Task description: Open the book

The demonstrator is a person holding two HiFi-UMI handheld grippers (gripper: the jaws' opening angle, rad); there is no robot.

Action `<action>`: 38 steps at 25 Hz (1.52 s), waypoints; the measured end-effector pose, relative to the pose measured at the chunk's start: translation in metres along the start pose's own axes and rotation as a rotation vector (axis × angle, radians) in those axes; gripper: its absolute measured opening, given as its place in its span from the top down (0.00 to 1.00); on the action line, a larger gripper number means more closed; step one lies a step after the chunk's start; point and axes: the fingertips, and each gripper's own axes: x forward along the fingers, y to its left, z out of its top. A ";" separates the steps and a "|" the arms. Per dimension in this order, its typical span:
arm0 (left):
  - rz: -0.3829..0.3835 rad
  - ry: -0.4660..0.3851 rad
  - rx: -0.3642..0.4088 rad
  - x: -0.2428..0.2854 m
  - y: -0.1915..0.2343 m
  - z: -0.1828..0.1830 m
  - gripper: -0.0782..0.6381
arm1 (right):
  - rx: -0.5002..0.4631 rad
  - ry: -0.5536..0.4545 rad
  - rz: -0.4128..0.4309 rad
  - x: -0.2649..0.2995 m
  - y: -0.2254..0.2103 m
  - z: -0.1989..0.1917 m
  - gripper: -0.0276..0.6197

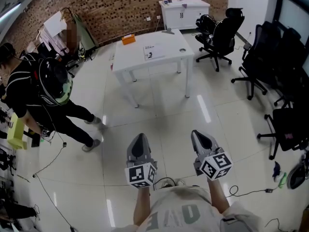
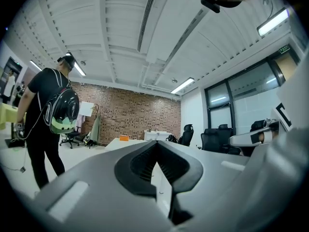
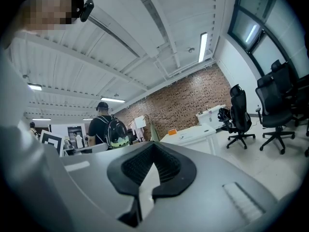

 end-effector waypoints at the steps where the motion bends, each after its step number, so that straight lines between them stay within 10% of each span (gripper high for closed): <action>1: 0.006 -0.003 0.000 0.002 -0.001 -0.001 0.87 | 0.001 0.003 0.002 0.000 -0.006 -0.001 0.95; 16: 0.049 0.015 -0.031 0.126 0.042 -0.035 0.87 | 0.020 0.051 -0.033 0.096 -0.097 -0.014 0.95; 29: -0.002 -0.063 0.011 0.460 0.153 0.011 0.87 | -0.088 -0.034 0.007 0.419 -0.200 0.091 0.95; 38: -0.008 -0.007 -0.034 0.596 0.193 -0.003 0.87 | -0.058 0.037 -0.023 0.556 -0.260 0.096 0.95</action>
